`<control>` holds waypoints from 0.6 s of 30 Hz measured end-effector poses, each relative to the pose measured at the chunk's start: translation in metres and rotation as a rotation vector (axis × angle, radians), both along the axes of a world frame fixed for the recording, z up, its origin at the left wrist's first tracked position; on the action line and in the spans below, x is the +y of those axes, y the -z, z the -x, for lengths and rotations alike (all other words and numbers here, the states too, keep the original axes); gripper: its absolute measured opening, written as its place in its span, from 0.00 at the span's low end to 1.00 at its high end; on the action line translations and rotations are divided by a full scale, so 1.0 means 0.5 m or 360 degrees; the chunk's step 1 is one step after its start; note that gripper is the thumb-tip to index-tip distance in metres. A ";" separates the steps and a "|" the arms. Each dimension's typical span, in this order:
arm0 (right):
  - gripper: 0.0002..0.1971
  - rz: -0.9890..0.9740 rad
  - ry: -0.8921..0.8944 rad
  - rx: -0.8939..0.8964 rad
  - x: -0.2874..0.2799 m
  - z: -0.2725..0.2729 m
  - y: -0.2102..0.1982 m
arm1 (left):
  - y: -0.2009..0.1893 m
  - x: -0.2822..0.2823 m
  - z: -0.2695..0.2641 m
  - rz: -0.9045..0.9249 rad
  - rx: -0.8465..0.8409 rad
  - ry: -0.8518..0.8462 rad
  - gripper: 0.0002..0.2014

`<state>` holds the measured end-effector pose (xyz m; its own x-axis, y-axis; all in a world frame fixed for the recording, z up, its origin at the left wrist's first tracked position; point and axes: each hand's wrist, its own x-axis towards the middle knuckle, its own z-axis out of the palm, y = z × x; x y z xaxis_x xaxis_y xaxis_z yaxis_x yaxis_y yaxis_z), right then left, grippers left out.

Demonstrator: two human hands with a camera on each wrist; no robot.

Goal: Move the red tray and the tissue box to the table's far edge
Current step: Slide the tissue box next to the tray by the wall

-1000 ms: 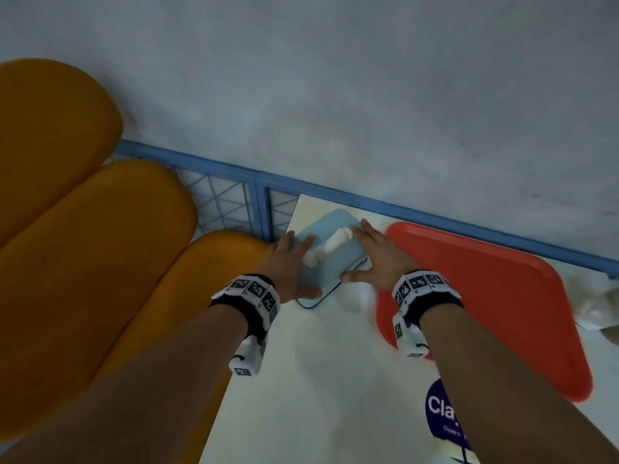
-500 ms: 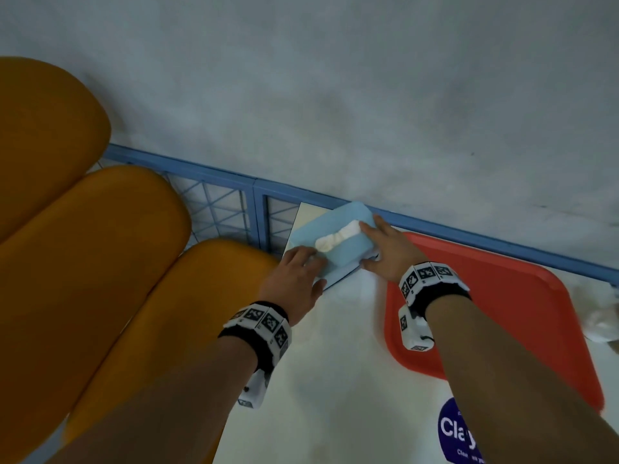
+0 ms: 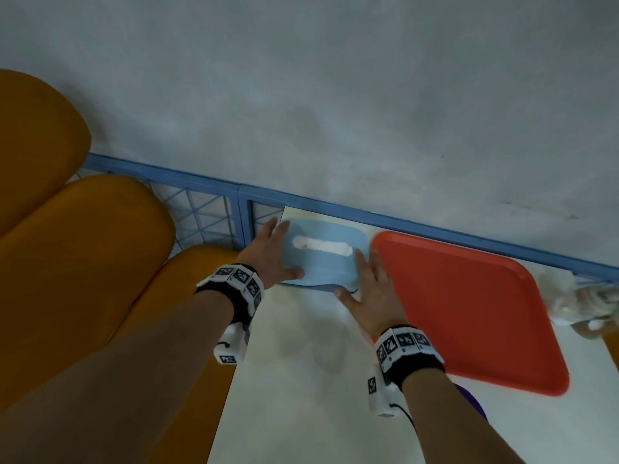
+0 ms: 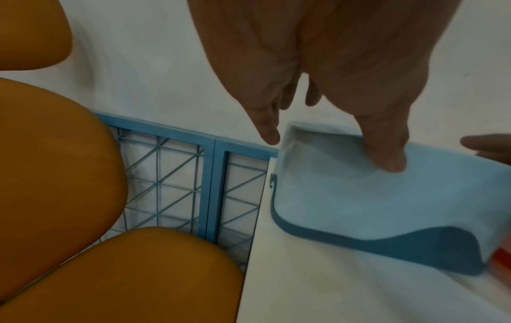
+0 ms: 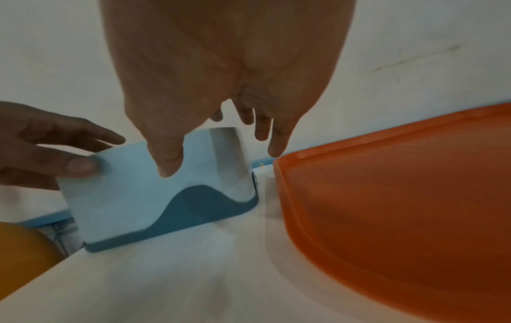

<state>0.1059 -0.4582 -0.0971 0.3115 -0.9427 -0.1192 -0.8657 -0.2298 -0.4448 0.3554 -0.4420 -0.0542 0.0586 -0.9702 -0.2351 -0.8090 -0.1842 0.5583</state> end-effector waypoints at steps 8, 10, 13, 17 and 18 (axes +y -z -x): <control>0.28 -0.0002 0.0032 -0.0013 -0.029 0.012 0.000 | 0.011 -0.036 0.014 -0.0071 -0.0006 0.0005 0.51; 0.28 -0.0021 0.0035 -0.0033 -0.080 0.014 -0.008 | 0.006 -0.078 0.017 -0.0079 -0.0019 0.0014 0.50; 0.29 -0.0082 0.0023 -0.0052 -0.120 0.015 -0.016 | 0.007 -0.107 0.023 -0.0098 0.0000 0.0013 0.49; 0.30 -0.0176 -0.0017 -0.0038 -0.141 0.018 -0.007 | 0.016 -0.120 0.025 -0.0059 0.0024 -0.0034 0.49; 0.30 -0.0180 -0.0010 -0.0050 -0.144 0.021 -0.005 | 0.014 -0.123 0.027 -0.0054 0.0029 -0.0034 0.49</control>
<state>0.0952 -0.5302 -0.0946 0.3227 -0.9219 -0.2146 -0.8496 -0.1822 -0.4949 0.3420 -0.5036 -0.0611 0.0744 -0.9603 -0.2689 -0.7943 -0.2201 0.5662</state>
